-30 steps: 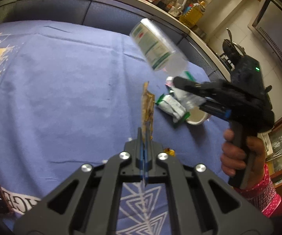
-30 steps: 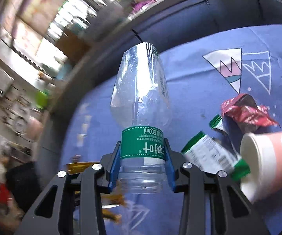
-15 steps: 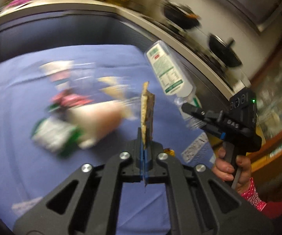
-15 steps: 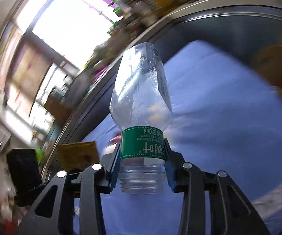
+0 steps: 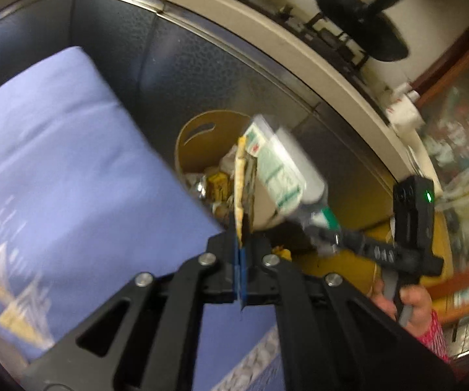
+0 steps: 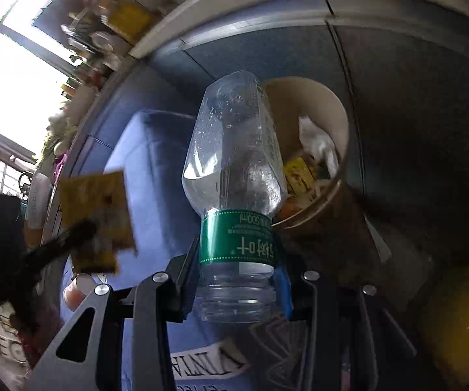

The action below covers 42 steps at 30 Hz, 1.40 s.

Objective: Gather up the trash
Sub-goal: 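Carry the wrapper and bottle to the wastebasket and open both grippers over it, then grasp the green-and-white packet with the left gripper while the right grasps the pink paper cup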

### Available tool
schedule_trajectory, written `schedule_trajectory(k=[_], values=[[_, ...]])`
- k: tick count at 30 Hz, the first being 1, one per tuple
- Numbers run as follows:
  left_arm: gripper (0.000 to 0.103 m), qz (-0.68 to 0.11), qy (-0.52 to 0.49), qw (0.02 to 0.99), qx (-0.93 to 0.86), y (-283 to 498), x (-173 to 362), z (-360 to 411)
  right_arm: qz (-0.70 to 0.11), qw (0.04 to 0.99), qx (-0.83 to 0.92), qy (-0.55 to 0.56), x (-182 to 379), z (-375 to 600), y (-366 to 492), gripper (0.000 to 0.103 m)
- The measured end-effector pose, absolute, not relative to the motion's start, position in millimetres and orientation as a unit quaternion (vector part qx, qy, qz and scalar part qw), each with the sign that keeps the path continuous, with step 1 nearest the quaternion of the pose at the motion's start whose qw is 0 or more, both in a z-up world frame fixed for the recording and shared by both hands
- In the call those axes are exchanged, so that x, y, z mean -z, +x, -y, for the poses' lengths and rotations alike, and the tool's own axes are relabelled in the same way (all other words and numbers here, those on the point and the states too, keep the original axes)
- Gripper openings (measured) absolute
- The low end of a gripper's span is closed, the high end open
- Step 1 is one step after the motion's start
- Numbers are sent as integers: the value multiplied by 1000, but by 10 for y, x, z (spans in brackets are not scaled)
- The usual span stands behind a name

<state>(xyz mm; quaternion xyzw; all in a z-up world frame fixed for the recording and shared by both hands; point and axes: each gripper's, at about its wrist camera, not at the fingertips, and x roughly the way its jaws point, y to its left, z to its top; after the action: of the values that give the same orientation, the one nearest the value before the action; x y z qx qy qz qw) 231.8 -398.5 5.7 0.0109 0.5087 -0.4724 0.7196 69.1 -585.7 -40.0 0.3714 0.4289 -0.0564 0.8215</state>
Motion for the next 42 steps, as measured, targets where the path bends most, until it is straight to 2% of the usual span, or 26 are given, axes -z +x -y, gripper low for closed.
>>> schedule_trajectory(k=[4, 5, 6, 7, 8, 15, 25, 30, 35, 38, 39, 41, 42], values=[[1, -523, 20, 721, 453, 2516, 137, 4458, -451, 789, 40, 415, 550, 6093, 870, 40], [5, -528, 24, 721, 447, 2545, 194, 4549, -445, 782, 38, 434, 584, 6143, 909, 42], [10, -533, 26, 720, 443, 2560, 236, 4611, -438, 780, 39, 445, 601, 6186, 944, 47], [31, -545, 34, 718, 431, 2599, 311, 4701, -428, 782, 40, 451, 598, 6213, 968, 50], [45, -550, 38, 721, 420, 2615, 345, 4762, -423, 785, 43, 450, 578, 6202, 978, 55], [45, -525, 41, 743, 413, 2592, 284, 4586, -362, 821, 69, 436, 411, 6279, 889, 57], [45, -510, -12, 739, 441, 2450, 0, 3859, -346, 858, 89, 369, 234, 6075, 855, 57], [45, -479, -32, 740, 472, 2135, -206, 3206, -367, 858, 32, 358, 219, 5835, 1021, 57], [45, -442, -8, 767, 465, 1796, -286, 2454, -425, 828, -2, 367, 387, 5707, 1394, 57], [46, -425, 23, 795, 432, 1589, -284, 1964, -438, 824, 87, 350, 494, 5849, 1536, 57], [47, -419, 35, 809, 410, 1522, -286, 1747, -431, 831, 128, 328, 474, 5895, 1543, 56], [65, -410, 41, 831, 374, 1455, -288, 1385, -410, 833, 167, 333, 438, 5945, 1486, 57], [67, -406, 40, 839, 358, 1431, -292, 1234, -392, 837, 152, 350, 390, 5909, 1439, 57]])
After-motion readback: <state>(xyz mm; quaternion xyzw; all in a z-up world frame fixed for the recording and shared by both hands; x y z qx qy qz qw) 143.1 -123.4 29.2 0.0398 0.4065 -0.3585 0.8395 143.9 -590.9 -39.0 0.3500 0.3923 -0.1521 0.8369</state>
